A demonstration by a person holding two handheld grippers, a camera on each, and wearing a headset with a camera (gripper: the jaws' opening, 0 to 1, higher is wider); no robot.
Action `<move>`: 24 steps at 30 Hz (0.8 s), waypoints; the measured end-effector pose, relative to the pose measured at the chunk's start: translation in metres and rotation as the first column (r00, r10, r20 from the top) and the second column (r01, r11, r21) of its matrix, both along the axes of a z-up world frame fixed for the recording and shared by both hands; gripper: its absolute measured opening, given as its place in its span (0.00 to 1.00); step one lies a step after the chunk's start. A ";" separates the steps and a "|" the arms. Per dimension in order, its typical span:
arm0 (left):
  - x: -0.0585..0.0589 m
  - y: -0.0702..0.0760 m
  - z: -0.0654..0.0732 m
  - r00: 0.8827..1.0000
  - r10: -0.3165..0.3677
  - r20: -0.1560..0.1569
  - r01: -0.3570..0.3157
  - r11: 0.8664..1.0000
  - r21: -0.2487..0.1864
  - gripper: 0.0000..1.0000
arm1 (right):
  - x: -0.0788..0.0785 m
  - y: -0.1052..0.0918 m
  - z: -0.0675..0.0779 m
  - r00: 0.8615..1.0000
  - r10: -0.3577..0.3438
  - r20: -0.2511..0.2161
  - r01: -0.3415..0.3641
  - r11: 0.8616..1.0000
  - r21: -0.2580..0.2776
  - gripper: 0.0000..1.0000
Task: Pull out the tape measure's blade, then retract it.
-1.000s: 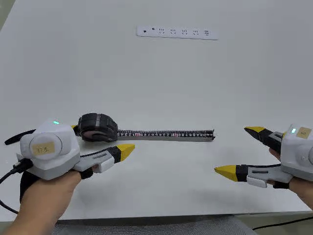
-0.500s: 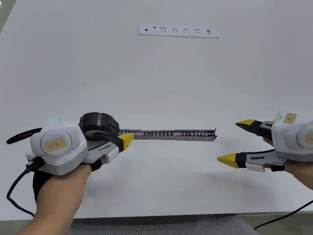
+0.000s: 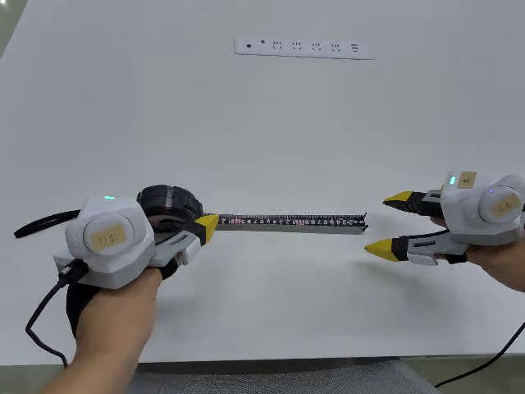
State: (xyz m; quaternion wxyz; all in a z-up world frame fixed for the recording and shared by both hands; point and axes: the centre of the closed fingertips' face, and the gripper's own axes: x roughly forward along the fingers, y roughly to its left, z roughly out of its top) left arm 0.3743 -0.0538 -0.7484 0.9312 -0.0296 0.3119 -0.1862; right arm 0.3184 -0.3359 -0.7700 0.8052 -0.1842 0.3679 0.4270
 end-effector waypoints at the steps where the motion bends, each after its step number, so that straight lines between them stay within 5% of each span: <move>1: 0.001 -0.001 0.000 1.000 0.009 -0.002 -0.009 1.000 -0.011 0.71 | 0.001 0.000 -0.001 1.000 0.006 -0.001 -0.006 1.000 -0.006 0.47; 11: 0.005 0.005 -0.006 0.999 0.040 -0.008 -0.039 0.999 0.036 0.65 | 0.004 0.008 -0.012 0.997 0.081 -0.016 -0.081 0.996 -0.037 0.37; 24: 0.009 0.010 -0.009 0.995 0.098 -0.017 -0.097 0.995 0.029 0.60 | 0.008 0.012 -0.016 0.989 0.142 -0.028 -0.144 0.989 -0.047 0.28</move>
